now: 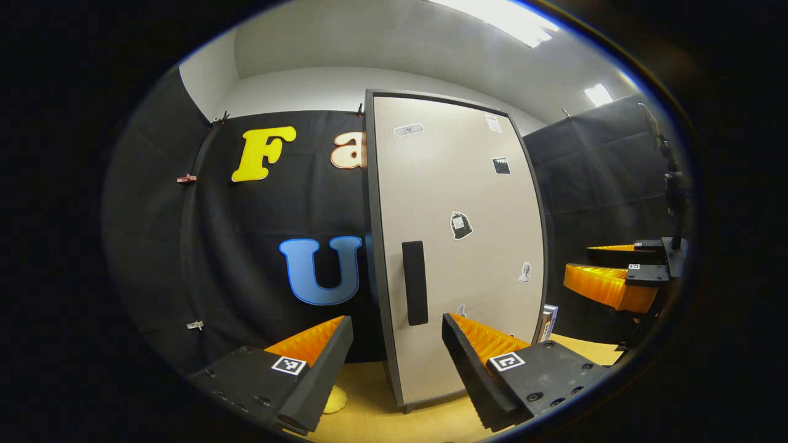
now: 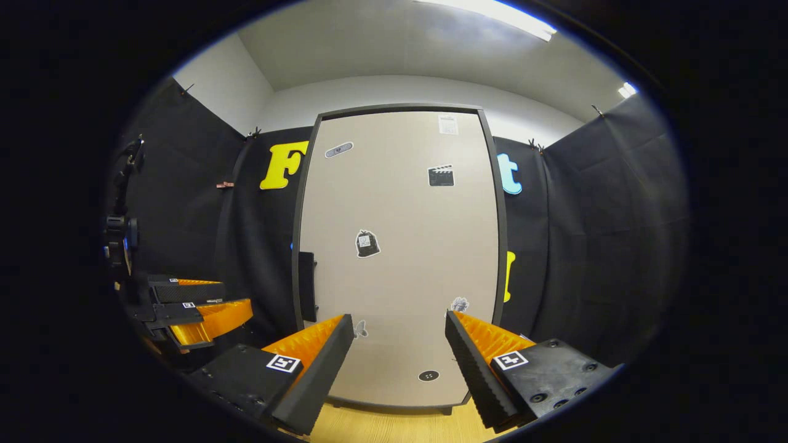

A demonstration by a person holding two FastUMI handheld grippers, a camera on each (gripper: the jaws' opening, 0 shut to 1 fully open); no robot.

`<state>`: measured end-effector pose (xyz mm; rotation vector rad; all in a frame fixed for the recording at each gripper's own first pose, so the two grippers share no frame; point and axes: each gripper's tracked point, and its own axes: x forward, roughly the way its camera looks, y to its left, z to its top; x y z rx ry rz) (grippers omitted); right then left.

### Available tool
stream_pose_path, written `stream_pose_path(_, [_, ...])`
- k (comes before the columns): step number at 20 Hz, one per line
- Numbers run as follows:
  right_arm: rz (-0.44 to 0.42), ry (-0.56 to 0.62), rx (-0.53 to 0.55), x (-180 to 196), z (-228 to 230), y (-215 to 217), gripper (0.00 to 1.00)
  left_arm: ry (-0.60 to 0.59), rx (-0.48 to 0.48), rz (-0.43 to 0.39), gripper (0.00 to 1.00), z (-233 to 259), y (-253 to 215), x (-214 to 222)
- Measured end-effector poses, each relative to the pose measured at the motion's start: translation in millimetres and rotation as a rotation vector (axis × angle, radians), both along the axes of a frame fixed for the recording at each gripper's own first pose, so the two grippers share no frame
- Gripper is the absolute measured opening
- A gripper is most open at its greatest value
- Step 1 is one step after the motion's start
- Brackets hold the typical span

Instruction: Open the cabinet door with the right hand, grasp the bottle in the cabinet with the left hand and place it on the coaster, then close the cabinet door with the right hand.

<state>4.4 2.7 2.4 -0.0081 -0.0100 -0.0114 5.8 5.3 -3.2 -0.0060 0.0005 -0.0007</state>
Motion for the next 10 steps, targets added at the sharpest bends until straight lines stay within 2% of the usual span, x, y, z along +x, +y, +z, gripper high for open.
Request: stream_pose_path(10, [0.013,0.027,-0.024,6.0,-8.1,4.4,0.97,0.011,-0.011,0.014,0.92,-6.0,7.3,0.9])
